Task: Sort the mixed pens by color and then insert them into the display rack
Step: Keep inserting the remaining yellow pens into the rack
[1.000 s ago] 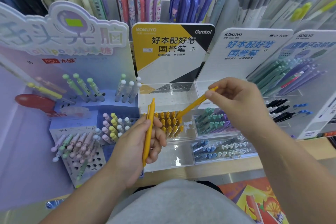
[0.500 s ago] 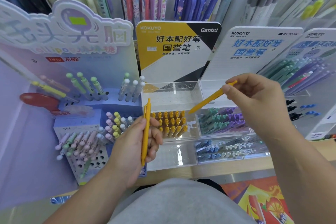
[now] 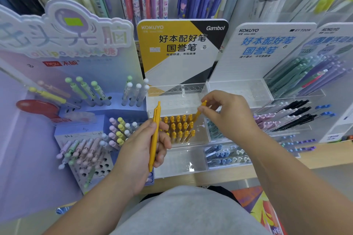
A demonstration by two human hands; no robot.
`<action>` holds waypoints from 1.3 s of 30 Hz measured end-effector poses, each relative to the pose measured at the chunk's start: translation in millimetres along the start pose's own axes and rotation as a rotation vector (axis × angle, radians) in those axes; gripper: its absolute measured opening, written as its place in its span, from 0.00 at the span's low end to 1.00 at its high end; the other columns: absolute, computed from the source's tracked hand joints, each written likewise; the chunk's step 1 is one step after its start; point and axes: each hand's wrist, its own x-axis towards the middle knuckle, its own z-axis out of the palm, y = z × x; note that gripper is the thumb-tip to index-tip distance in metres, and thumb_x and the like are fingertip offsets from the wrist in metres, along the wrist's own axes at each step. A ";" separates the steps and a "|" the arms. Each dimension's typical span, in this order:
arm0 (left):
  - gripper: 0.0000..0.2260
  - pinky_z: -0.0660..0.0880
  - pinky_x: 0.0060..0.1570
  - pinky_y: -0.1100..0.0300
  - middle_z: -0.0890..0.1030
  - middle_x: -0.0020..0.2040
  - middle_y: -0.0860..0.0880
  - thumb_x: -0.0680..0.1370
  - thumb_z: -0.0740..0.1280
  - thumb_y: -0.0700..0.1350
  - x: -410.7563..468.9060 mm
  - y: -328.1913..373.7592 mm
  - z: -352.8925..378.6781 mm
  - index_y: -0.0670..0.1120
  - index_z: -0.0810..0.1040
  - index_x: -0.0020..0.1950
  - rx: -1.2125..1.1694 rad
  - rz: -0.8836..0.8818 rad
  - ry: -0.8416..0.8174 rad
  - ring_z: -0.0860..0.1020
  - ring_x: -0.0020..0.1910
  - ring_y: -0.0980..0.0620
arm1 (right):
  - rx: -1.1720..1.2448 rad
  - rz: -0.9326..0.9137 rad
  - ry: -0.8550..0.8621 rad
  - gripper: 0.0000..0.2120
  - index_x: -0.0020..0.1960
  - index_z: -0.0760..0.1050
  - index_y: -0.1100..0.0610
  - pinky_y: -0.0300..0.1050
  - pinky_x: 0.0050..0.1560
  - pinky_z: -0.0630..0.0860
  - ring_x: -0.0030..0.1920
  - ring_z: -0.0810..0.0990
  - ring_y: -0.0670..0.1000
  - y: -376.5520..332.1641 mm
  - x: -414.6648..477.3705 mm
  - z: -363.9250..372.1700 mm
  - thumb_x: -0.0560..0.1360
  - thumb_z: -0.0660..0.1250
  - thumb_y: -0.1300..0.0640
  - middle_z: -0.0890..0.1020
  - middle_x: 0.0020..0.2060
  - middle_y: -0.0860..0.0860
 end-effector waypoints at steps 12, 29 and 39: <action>0.13 0.59 0.27 0.59 0.77 0.36 0.40 0.85 0.54 0.46 -3.7 -2.2 -4.8 0.41 0.75 0.53 0.001 0.008 0.019 0.67 0.25 0.48 | -0.129 -0.085 0.013 0.06 0.49 0.82 0.53 0.44 0.40 0.78 0.35 0.78 0.46 -4.4 -0.1 5.3 0.74 0.74 0.53 0.78 0.35 0.40; 0.13 0.59 0.27 0.59 0.76 0.36 0.39 0.85 0.55 0.46 -6.8 -2.5 -0.9 0.41 0.76 0.53 0.022 0.026 -0.005 0.66 0.26 0.48 | -0.465 -0.205 -0.100 0.08 0.49 0.84 0.54 0.50 0.44 0.77 0.41 0.80 0.54 6.1 -3.2 30.5 0.71 0.75 0.53 0.85 0.37 0.51; 0.12 0.65 0.27 0.61 0.78 0.36 0.45 0.84 0.58 0.44 -1.4 0.9 22.3 0.49 0.80 0.48 0.302 0.127 -0.162 0.68 0.27 0.51 | 0.655 0.237 -0.160 0.09 0.51 0.84 0.54 0.47 0.50 0.82 0.45 0.84 0.53 -41.9 -38.2 -22.5 0.71 0.76 0.57 0.86 0.41 0.50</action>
